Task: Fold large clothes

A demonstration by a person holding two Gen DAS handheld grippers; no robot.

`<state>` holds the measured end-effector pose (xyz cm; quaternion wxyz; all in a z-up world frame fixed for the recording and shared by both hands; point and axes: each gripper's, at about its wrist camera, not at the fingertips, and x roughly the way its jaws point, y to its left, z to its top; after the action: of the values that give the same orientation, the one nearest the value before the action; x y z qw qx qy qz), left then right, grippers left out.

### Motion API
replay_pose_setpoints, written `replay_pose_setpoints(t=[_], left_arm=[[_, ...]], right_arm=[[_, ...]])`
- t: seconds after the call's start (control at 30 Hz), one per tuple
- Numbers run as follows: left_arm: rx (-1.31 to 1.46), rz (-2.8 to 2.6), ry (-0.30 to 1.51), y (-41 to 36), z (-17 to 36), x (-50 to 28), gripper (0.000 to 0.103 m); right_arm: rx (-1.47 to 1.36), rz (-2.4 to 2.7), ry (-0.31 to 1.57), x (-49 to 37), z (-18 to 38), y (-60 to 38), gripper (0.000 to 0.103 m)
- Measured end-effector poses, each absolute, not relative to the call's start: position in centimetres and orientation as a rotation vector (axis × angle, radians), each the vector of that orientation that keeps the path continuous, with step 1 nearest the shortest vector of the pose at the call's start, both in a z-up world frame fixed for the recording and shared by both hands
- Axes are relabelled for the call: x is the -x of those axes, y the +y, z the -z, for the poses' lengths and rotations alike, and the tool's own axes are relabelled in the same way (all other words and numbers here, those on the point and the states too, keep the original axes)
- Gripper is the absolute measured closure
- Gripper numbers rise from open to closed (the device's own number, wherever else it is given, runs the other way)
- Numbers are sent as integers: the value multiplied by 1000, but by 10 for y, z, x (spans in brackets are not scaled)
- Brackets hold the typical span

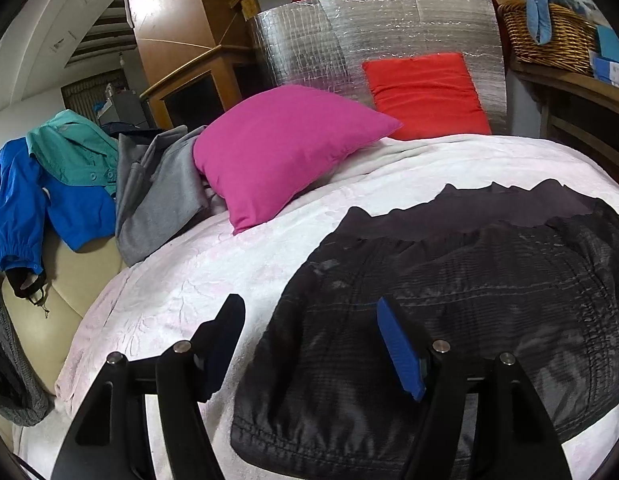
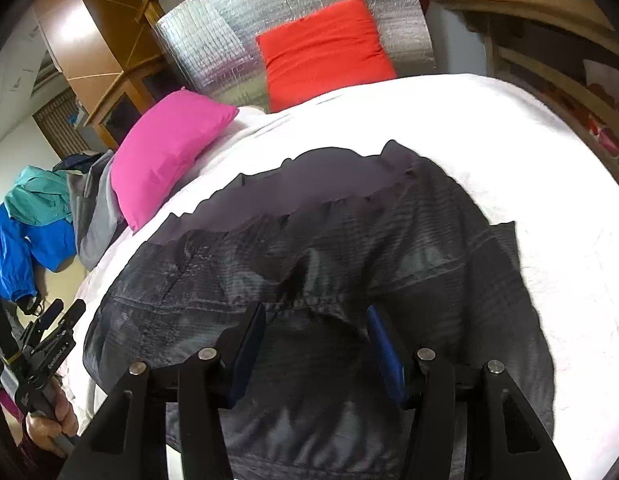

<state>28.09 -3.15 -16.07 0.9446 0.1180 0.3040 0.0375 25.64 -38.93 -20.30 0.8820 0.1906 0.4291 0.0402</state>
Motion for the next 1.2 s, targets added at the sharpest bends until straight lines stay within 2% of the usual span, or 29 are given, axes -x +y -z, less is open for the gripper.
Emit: replay_pose_setpoints(t=[0.13, 0.3, 0.73, 0.83, 1.2], left_arm=[[-250, -67, 625, -38, 163, -283, 33], [-279, -52, 664, -45, 173, -287, 33], [-292, -56, 733, -38, 191, -296, 33], [-284, -54, 747, -35, 194, -298, 32], [-292, -53, 743, -34, 197, -298, 29]], right_arm=[[-372, -56, 998, -264, 225, -389, 48], [-398, -72, 991, -263, 224, -394, 47], [-332, -37, 933, -260, 225, -365, 13], [-275, -33, 922, -260, 226, -356, 8], [-171, 1, 884, -248, 229, -341, 7]])
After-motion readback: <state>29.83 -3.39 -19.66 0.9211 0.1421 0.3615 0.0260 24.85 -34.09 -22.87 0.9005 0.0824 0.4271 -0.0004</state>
